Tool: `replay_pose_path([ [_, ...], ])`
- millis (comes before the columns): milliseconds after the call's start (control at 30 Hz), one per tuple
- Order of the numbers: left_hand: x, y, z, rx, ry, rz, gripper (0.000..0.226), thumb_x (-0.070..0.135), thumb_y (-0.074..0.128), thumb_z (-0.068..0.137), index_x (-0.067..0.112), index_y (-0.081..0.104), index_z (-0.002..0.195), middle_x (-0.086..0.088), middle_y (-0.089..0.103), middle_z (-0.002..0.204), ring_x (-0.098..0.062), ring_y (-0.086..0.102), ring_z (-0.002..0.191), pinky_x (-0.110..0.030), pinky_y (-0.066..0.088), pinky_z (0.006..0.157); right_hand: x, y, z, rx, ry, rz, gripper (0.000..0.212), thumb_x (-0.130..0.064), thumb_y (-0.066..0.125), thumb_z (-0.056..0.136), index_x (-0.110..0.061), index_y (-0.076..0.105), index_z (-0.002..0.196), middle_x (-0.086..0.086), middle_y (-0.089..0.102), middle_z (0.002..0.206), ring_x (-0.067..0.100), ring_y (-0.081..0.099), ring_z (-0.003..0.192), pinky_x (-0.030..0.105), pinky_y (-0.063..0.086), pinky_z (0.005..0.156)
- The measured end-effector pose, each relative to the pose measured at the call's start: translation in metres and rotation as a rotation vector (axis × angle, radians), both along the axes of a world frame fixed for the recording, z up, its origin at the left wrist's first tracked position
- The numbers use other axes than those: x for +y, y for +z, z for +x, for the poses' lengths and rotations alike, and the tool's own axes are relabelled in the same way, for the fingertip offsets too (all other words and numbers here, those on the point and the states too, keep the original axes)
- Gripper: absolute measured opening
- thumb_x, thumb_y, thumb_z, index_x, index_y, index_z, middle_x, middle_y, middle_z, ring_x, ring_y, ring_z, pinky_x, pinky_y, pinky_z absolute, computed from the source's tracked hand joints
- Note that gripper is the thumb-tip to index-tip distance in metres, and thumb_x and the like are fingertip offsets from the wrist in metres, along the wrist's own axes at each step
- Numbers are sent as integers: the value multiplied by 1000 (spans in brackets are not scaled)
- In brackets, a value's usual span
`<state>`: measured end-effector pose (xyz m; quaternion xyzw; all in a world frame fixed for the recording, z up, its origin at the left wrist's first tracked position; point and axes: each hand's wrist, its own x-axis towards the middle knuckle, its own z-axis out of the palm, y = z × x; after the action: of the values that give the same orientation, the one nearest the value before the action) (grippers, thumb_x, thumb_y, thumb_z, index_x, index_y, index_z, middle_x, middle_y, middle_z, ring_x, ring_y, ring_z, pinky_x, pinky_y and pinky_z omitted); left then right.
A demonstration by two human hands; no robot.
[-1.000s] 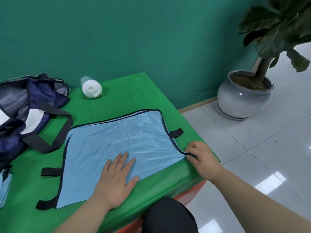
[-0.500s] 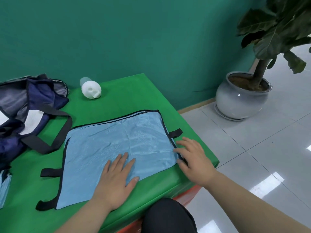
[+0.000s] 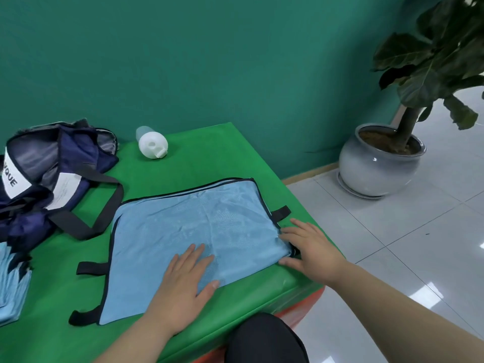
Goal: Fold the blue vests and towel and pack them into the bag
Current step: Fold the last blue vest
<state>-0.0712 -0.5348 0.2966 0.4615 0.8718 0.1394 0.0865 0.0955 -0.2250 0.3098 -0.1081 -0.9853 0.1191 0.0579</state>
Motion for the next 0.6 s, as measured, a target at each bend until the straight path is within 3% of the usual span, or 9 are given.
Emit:
replay_pose_path([
  [67, -22, 4, -3, 3, 1, 34, 87, 87, 6, 81, 39, 49, 141, 16, 27, 158, -8, 15, 150, -23, -1, 120, -3, 1, -1, 21, 24, 24, 70, -74, 52, 80, -31, 60, 134, -12, 56, 139, 18, 32, 146, 49, 24, 121],
  [133, -55, 3, -9, 65, -2, 38, 73, 83, 22, 87, 37, 63, 124, 13, 49, 145, -13, 39, 139, -27, 22, 115, -7, 0, -2, 15, 43, 66, 63, -68, 60, 79, -31, 63, 130, -13, 59, 133, 17, 37, 142, 47, 22, 122],
  [233, -108, 7, -24, 179, -2, -18, 58, 78, 39, 84, 37, 69, 110, 14, 59, 123, -13, 55, 117, -33, 45, 98, -9, -4, -3, 34, 32, 90, 53, -60, 72, 78, -31, 67, 123, -15, 62, 125, 17, 43, 137, 46, 23, 121],
  [367, -149, 15, -47, 171, 61, -184, 57, 77, 55, 75, 38, 68, 114, 16, 58, 116, -12, 58, 109, -32, 50, 89, -3, -9, -4, 16, -12, 79, 48, -56, 80, 73, -29, 72, 112, -14, 68, 111, 20, 53, 126, 46, 37, 111],
  [467, -156, 21, -62, 110, 26, -206, 46, 61, 70, 80, 35, 66, 118, 18, 56, 117, -10, 56, 110, -30, 48, 90, -2, -9, -8, -3, -21, 43, 43, -56, 79, 74, -28, 73, 106, -16, 66, 99, 16, 59, 108, 42, 46, 98],
  [600, -149, 23, -71, 196, -41, -200, 18, 44, 73, 85, 33, 67, 98, 19, 57, 96, -7, 58, 90, -25, 49, 75, -5, -1, -10, -12, -22, 49, 30, -51, 76, 80, -30, 72, 102, -23, 56, 90, 8, 56, 91, 35, 48, 89],
])
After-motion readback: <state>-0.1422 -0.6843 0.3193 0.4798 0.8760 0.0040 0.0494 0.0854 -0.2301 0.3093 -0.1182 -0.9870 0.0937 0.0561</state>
